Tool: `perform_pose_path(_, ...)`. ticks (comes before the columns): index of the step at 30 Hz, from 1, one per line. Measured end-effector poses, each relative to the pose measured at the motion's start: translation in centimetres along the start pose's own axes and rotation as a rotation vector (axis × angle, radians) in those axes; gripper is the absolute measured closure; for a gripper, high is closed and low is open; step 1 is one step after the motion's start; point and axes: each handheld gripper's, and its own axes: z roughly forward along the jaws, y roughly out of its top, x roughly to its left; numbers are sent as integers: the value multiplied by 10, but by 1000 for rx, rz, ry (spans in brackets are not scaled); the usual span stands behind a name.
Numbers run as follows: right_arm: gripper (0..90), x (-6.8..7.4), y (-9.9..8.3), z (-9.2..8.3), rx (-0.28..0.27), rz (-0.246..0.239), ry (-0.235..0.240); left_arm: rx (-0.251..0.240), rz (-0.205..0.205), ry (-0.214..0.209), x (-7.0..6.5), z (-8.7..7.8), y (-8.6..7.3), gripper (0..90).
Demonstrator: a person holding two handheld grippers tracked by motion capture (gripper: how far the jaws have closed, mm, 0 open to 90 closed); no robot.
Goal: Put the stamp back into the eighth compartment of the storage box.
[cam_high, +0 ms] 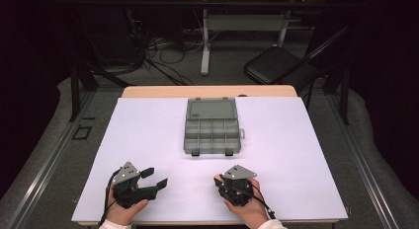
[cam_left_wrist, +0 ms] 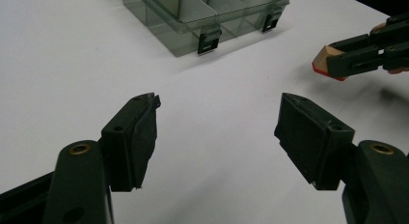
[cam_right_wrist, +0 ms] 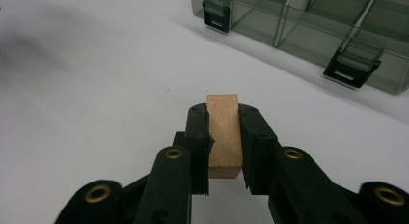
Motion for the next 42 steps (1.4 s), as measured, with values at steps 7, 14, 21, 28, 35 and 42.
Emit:
perform_pose_path(7, 758, -6, 3, -5, -16, 19, -6, -22, 27, 14, 2, 0, 0, 310)
perform_pose_path(14, 758, -13, 8, -11, -31, 28, -13, -24, 22, 19, 2, 0, 0, 312)
perform_pose_path(21, 759, -23, 16, -20, -35, 32, -23, -28, 6, 4, 4, 2, -1, 311)
perform_pose_path(28, 759, -37, 31, -29, -52, 48, -35, -41, 18, 14, 5, 2, -1, 313)
perform_pose_path(35, 758, -47, 46, -34, -55, 29, -54, -48, 8, 27, 8, 0, -1, 312)
perform_pose_path(42, 758, -56, 59, -33, -53, 32, -60, -63, -6, 35, 10, -3, -1, 315)
